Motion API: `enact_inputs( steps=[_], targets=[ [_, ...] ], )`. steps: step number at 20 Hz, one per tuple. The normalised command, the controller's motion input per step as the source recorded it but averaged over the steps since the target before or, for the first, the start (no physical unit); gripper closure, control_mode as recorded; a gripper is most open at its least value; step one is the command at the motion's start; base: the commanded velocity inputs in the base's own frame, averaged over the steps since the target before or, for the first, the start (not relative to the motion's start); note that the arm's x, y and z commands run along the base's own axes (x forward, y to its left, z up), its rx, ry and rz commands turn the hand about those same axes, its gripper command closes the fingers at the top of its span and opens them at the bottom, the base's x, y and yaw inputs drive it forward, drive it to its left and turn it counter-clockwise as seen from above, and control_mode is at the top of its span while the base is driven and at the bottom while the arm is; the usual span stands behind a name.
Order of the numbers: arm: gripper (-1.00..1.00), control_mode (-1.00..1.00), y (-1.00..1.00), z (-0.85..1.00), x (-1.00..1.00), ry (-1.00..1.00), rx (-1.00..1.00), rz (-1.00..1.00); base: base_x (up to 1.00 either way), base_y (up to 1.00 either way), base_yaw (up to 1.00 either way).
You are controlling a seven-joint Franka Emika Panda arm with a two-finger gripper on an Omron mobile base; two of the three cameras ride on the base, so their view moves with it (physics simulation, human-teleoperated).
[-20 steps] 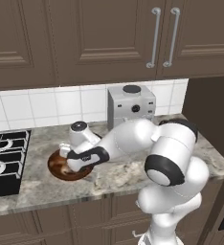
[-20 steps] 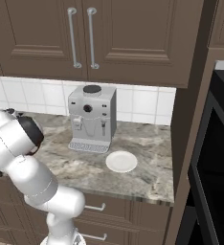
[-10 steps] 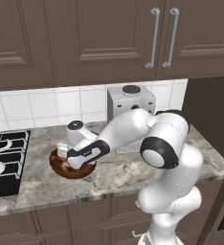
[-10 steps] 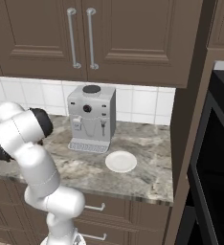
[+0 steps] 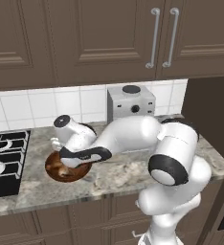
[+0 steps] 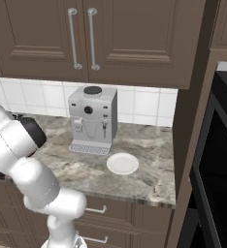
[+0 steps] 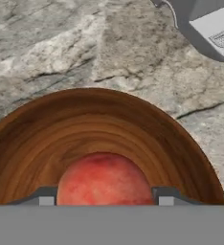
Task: Remove the peach from the bowl and place it on the small plate. Then place the bowl with only the chicken drumstick in the microwave, close the door, and press the start button to microwave the chicken drumstick.
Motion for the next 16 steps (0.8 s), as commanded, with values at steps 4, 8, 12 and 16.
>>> enact_inputs(
  steps=[4, 8, 12, 16],
  targets=[
    [1.00, -1.00, -0.94, 0.69, -0.48, -0.24, 0.08, -0.16, 0.00, 0.00, 0.00],
    [1.00, -1.00, -1.00, 0.21, -0.38, -0.09, 0.18, -0.18, 0.00, 0.00, 0.00],
    [1.00, -1.00, -1.00, 0.00, -0.27, 0.00, 0.18, -0.13, 0.00, 0.00, 0.00],
    [1.00, -1.00, -1.00, 0.16, -0.34, 0.00, 0.14, -0.14, 0.00, 0.00, 0.00]
  ],
)
